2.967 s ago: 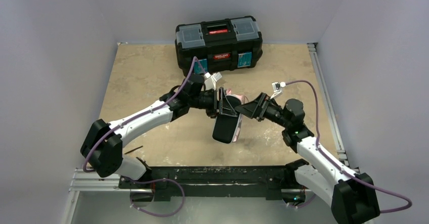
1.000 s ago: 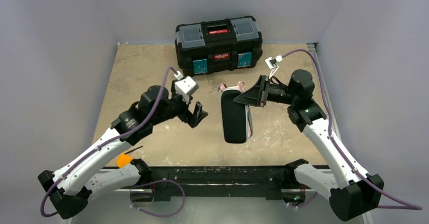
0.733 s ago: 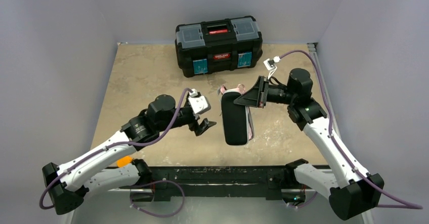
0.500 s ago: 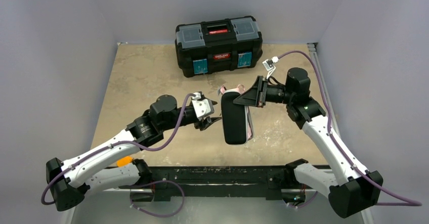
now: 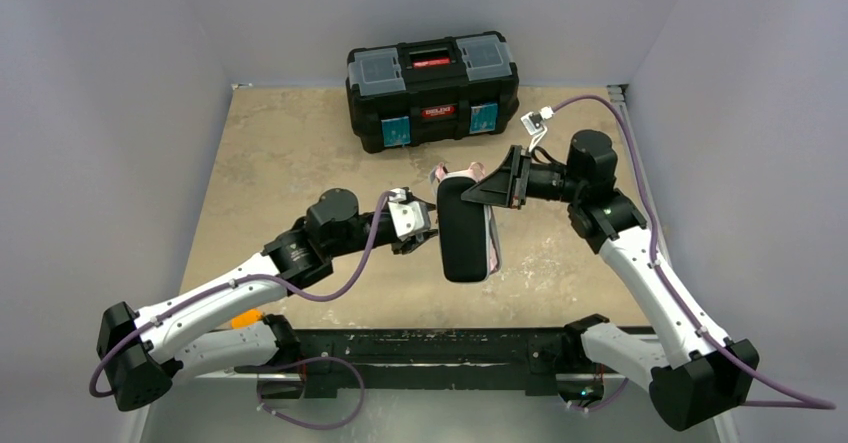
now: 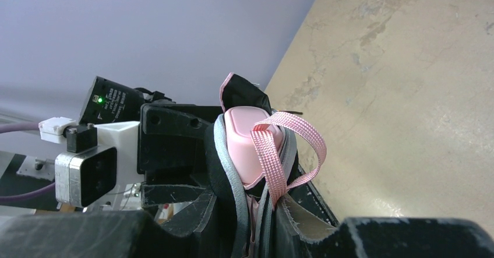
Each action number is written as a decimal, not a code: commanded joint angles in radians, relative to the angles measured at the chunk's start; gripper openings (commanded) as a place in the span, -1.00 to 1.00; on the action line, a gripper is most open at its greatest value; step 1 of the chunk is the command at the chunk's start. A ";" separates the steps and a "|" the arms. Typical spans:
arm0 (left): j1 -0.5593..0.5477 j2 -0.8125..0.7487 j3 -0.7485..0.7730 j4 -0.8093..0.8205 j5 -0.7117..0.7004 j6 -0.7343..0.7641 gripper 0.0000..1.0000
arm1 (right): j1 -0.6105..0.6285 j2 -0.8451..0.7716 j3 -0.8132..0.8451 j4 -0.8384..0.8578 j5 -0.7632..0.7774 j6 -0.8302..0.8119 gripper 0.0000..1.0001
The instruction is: Put away the umbrella
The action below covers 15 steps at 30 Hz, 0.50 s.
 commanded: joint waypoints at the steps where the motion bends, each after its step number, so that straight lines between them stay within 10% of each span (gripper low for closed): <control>1: -0.006 -0.028 -0.008 0.096 0.024 0.018 -0.13 | -0.004 0.005 0.050 0.070 -0.003 0.039 -1.00; 8: -0.017 -0.013 -0.006 0.111 0.023 0.022 -0.30 | -0.003 0.009 0.043 0.082 -0.004 0.049 -1.00; 15: -0.023 0.009 0.020 0.088 0.023 0.038 -0.93 | -0.003 0.009 0.043 0.081 -0.004 0.051 -1.00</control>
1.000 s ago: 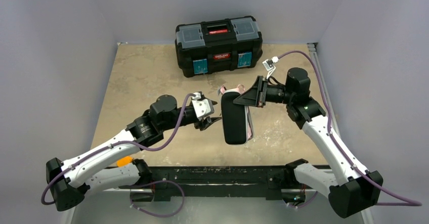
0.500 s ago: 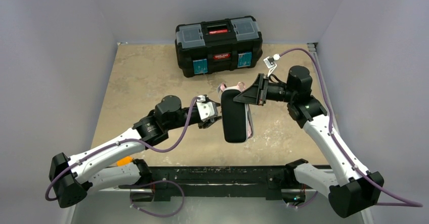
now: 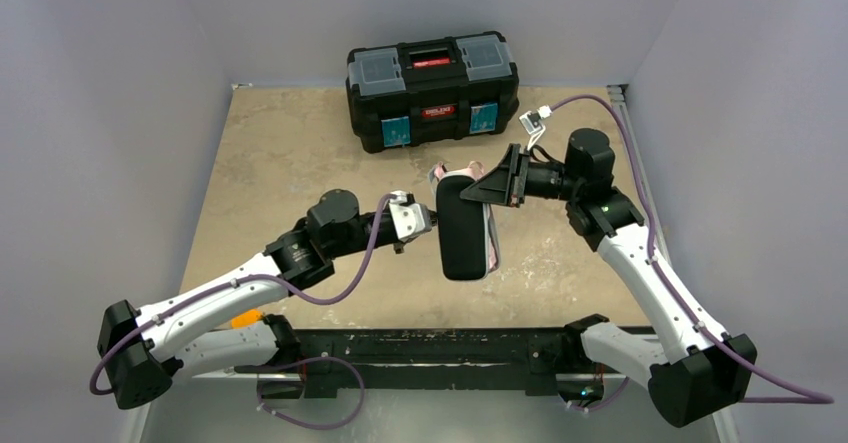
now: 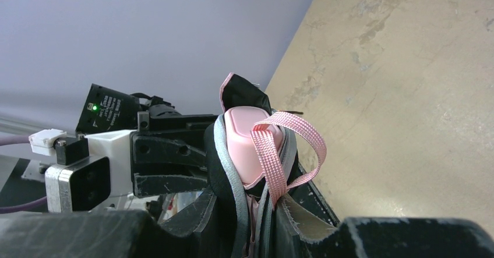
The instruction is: Put away the umbrella
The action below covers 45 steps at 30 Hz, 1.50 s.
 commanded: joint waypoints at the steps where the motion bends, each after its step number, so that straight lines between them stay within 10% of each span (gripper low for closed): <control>1: -0.012 0.004 0.026 0.045 0.012 0.029 -1.00 | -0.003 -0.011 0.043 0.066 -0.004 0.034 -1.00; 22: -0.198 -0.025 0.048 -0.190 -0.127 -0.006 -1.00 | -0.003 0.026 0.131 0.015 0.343 0.121 -1.00; 45: -0.289 0.307 0.536 -0.385 -0.206 -0.706 -0.81 | 0.009 -0.135 -0.175 0.107 0.873 0.123 -1.00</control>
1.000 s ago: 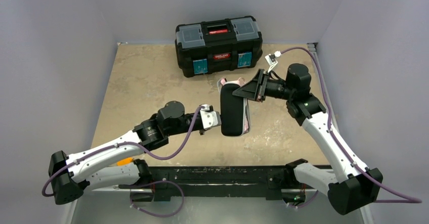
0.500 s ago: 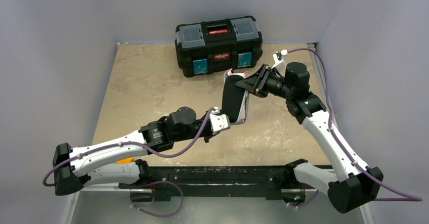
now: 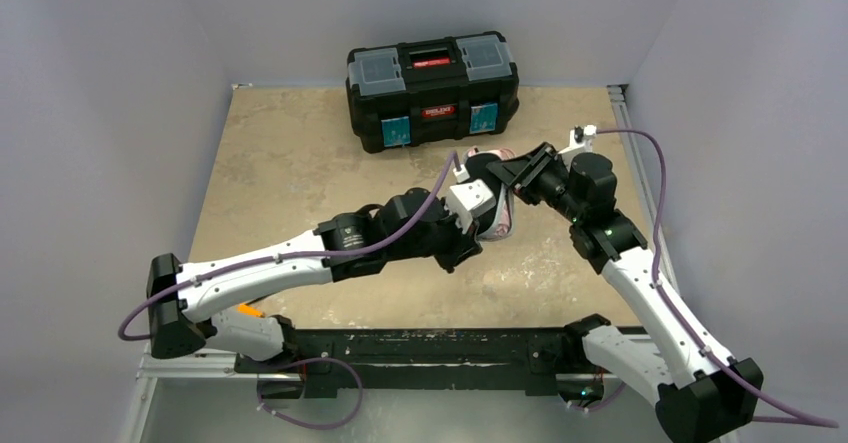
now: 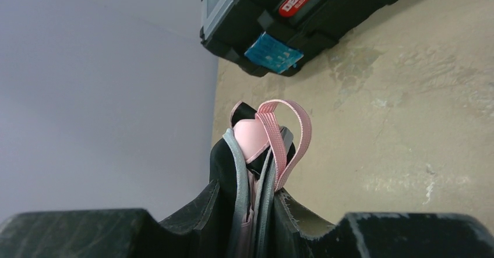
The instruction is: Put away the umbrella
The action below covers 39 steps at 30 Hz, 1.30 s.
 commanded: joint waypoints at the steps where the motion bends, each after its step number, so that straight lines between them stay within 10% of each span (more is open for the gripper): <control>1: -0.025 0.020 0.156 0.012 0.105 -0.160 -0.56 | -0.003 -0.026 -0.052 0.141 0.157 -0.039 -1.00; 8: 0.034 -0.094 0.108 -0.213 0.096 -0.100 0.49 | -0.006 -0.018 -0.023 0.247 -0.002 -0.049 -1.00; 14: 0.276 -0.279 -0.014 -0.228 0.242 -0.219 0.97 | -0.008 -0.010 -0.021 0.422 -0.155 -0.002 -1.00; 22: 0.469 -0.309 -0.172 0.265 0.614 -0.506 1.00 | -0.008 0.003 -0.019 0.657 -0.296 0.144 -1.00; 39: 0.474 0.052 -0.093 0.865 0.778 -0.778 0.84 | -0.005 0.064 -0.032 0.964 -0.333 0.344 -1.00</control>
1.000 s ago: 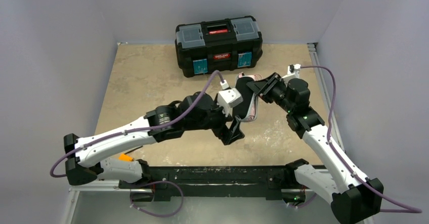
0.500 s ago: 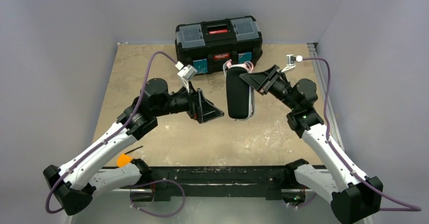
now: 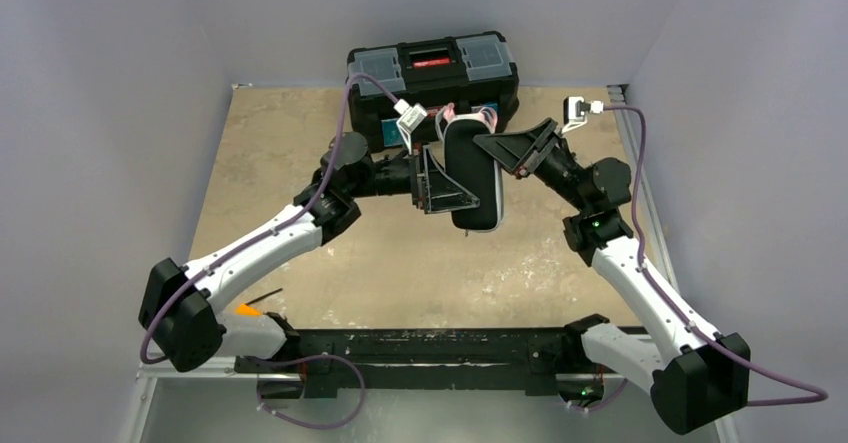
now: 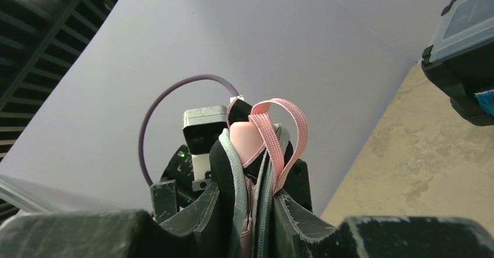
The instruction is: Put away the umbrella
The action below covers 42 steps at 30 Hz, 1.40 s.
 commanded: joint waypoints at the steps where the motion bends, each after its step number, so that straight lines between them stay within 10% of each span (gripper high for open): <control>1: 0.003 0.063 0.047 0.257 0.044 -0.118 0.81 | 0.001 -0.009 0.024 0.191 0.003 0.084 -1.00; 7: -0.039 0.144 0.093 0.351 0.044 -0.166 0.54 | 0.018 0.003 0.003 0.244 0.035 0.087 -1.00; 18: -0.062 0.164 0.135 0.304 0.030 -0.168 -0.96 | 0.039 -0.026 -0.049 0.234 0.083 0.043 -1.00; 21: -0.063 0.130 0.148 0.178 -0.016 -0.126 -1.00 | 0.038 -0.054 -0.044 0.148 0.087 -0.033 -0.83; 25: -0.061 0.082 0.178 0.024 -0.062 -0.080 -1.00 | 0.036 -0.092 -0.016 0.022 0.076 -0.141 0.33; 27: -0.061 0.055 0.213 -0.115 -0.105 -0.008 -1.00 | 0.035 -0.106 0.035 -0.121 0.080 -0.240 0.57; 35: -0.061 -0.036 0.398 -0.685 -0.472 0.263 -1.00 | 0.036 -0.194 0.146 -0.444 0.188 -0.591 0.98; 42: -0.062 -0.056 0.532 -0.833 -0.698 0.446 -1.00 | 0.043 -0.240 -0.012 -0.270 0.042 -0.723 0.88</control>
